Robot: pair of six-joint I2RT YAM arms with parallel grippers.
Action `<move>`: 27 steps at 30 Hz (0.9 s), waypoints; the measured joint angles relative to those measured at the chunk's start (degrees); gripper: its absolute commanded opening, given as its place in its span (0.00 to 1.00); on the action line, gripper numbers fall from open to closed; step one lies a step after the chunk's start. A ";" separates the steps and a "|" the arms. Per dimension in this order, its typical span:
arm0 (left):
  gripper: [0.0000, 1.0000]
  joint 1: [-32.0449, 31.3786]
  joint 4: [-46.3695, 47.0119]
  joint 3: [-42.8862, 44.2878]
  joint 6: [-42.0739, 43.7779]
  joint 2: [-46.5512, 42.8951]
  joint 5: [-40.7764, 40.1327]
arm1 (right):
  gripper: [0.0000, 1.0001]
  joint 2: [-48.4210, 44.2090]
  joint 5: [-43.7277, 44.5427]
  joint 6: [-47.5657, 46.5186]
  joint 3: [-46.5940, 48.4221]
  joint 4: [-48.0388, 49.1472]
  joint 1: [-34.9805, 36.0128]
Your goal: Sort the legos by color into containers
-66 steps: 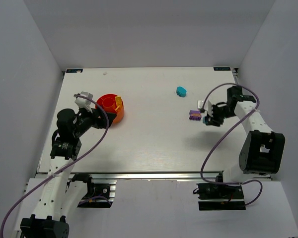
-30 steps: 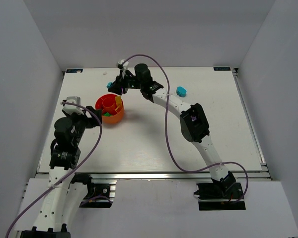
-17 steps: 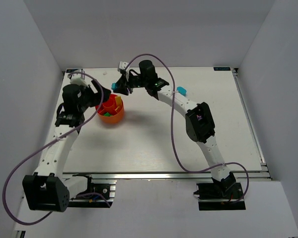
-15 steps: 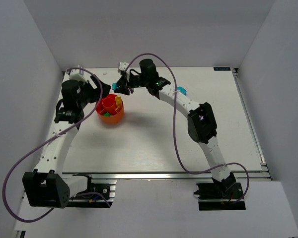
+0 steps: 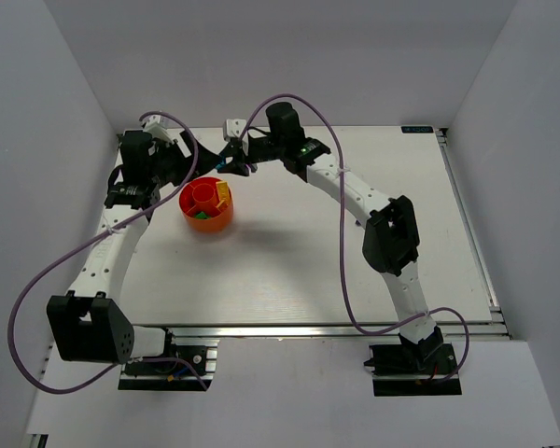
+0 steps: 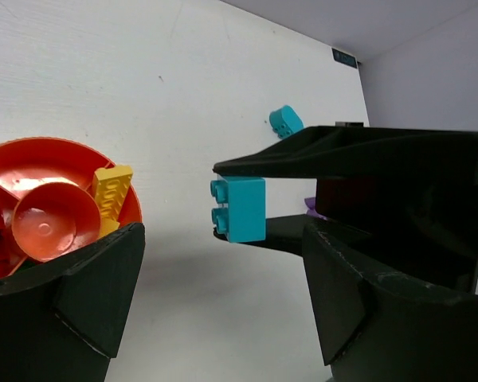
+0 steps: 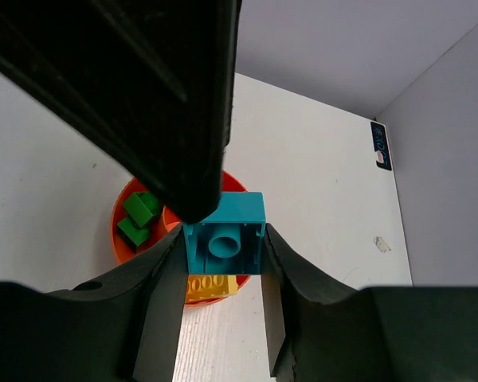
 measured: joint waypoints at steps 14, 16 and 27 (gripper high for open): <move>0.78 -0.13 -1.14 0.00 0.48 2.93 4.04 | 0.00 0.00 -0.26 0.15 0.00 -1.20 0.35; 0.74 -0.13 -1.20 0.00 0.46 3.41 4.02 | 0.00 0.00 -0.59 0.11 0.00 -1.64 0.55; 0.21 -0.44 -0.68 0.02 -0.04 3.93 4.92 | 0.44 -0.04 -0.44 -1.07 -0.24 -3.96 1.75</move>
